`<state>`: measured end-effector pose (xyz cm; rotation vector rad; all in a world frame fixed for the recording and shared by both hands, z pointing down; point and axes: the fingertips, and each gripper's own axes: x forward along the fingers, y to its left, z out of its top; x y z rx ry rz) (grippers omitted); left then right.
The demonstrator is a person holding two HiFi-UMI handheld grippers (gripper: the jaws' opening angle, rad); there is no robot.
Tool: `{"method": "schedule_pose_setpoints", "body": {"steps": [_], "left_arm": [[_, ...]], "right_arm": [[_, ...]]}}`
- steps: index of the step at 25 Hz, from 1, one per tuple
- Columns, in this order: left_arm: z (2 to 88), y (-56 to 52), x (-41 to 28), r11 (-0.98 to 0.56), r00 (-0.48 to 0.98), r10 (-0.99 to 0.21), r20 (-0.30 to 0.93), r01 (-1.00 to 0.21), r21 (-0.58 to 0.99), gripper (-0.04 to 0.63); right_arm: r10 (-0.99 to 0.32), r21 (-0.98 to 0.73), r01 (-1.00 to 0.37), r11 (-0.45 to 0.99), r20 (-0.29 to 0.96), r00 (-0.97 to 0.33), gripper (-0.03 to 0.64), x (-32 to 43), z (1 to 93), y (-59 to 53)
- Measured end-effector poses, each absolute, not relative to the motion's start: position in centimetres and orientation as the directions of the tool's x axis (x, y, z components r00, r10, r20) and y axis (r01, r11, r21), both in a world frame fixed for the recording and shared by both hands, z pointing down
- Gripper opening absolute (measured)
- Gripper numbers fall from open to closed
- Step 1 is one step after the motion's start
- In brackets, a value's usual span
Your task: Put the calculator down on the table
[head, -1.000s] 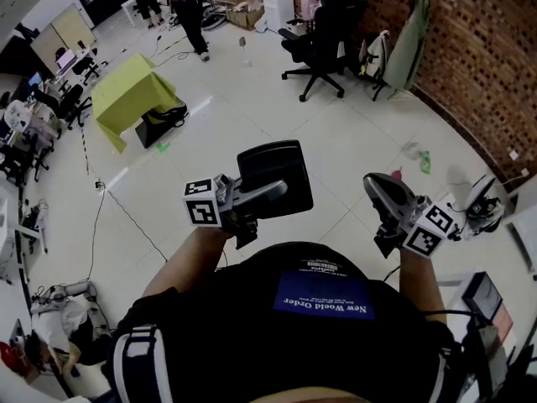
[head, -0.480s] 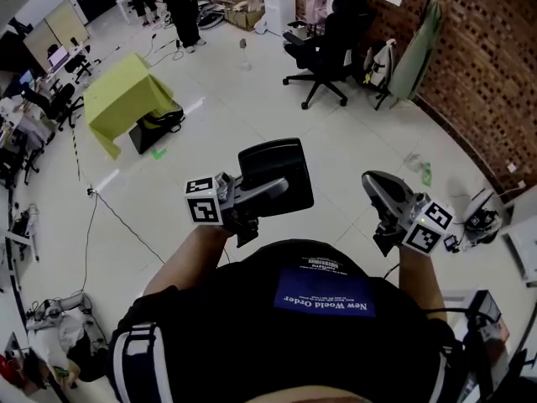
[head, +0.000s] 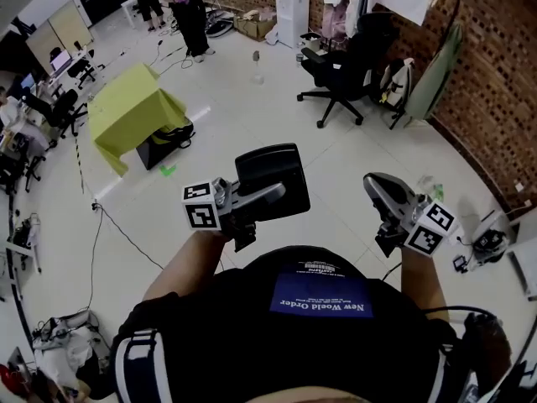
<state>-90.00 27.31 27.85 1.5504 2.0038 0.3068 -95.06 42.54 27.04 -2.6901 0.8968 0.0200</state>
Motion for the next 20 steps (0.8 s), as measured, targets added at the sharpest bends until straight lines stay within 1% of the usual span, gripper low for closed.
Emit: {"method": "schedule_pose_setpoints", "body": {"steps": [7,11,16,20], "left_arm": [[29.0,29.0,-83.6,0.255,-0.107,0.949,-0.295,0.814,0.522,0.130],[29.4,32.0,-78.8,0.176,-0.027,0.957,-0.288,0.845,0.506,0.130],[27.3,39.1,-69.5,0.102,0.076,0.948,-0.307,0.846,0.524,0.130],[26.8,40.3,-66.7,0.063,0.125,0.939,-0.319,0.854,0.517,0.130]], "right_arm": [[-0.616,-0.299,-0.616,-0.728,-0.109,0.780,-0.014,-87.1,28.2,45.0],[-0.692,-0.280,-0.692,-0.665,-0.118,0.713,-0.014,-80.6,28.7,47.8],[-0.754,-0.278,-0.749,-0.601,-0.113,0.647,-0.014,-69.7,26.6,55.3],[-0.797,-0.260,-0.790,-0.555,-0.105,0.594,-0.014,-66.0,26.4,56.0]]}}
